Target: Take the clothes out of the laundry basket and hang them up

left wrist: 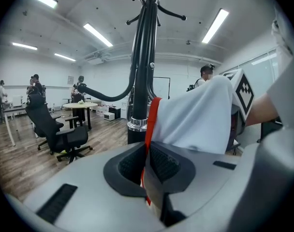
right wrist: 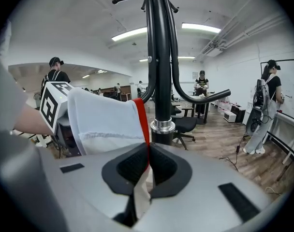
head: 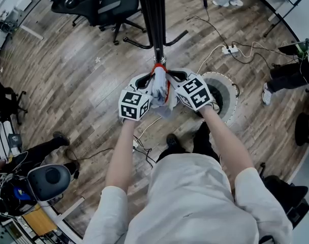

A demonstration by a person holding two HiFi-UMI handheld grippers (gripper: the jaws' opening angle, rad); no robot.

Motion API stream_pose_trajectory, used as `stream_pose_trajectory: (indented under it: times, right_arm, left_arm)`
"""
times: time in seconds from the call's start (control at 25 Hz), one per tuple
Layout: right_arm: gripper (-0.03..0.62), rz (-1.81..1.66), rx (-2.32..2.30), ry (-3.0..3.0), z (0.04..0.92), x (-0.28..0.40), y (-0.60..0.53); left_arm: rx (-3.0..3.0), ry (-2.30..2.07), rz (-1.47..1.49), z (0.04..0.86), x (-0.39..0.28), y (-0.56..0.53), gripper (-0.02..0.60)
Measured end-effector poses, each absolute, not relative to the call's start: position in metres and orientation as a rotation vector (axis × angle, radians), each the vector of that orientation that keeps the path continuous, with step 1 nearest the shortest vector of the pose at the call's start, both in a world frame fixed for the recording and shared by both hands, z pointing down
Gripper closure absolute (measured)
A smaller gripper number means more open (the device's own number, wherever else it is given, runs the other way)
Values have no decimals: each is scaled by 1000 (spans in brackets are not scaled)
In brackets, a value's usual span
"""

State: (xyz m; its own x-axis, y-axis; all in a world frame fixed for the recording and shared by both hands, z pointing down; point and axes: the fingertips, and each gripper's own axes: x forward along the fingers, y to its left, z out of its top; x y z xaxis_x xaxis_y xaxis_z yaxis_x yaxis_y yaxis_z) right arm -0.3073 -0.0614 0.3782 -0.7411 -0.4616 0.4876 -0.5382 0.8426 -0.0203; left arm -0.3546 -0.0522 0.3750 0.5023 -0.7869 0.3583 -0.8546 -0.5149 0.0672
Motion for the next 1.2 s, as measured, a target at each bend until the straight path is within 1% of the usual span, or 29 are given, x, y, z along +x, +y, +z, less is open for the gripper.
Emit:
stream_pose_trajectory:
  times: [0.12,0.2,0.24,0.32,0.44,0.6,1.2]
  right_arm:
    - [574,191,754,-2560,373,-307,-62]
    - [558,179,764,-2560,372,-306,-61]
    - [545,173,766,-2559,372,-306,-60]
    - [516,164,767,-2563,370,-305,-59]
    - [484,156,765,-2566,369,-304,-60]
    - [465,142,766,-2568,365,-300,-59]
    - [484,155,818,-2606,346,-279,-36]
  left_arm:
    - [2534,-1404,407,371,-356,-51,548]
    - [2533,-1402,386,370,-357,-48,547]
    - [2531,-1405,379,370,-358,-47,531]
    - [2527,-1419,374,370,-361,-46,460]
    - [2532,-1452,383,368,-366,-47,415]
    - [2563,-1491,387,363,-371,-45,365]
    - [2550,-1614,278,331,-393,-15,360]
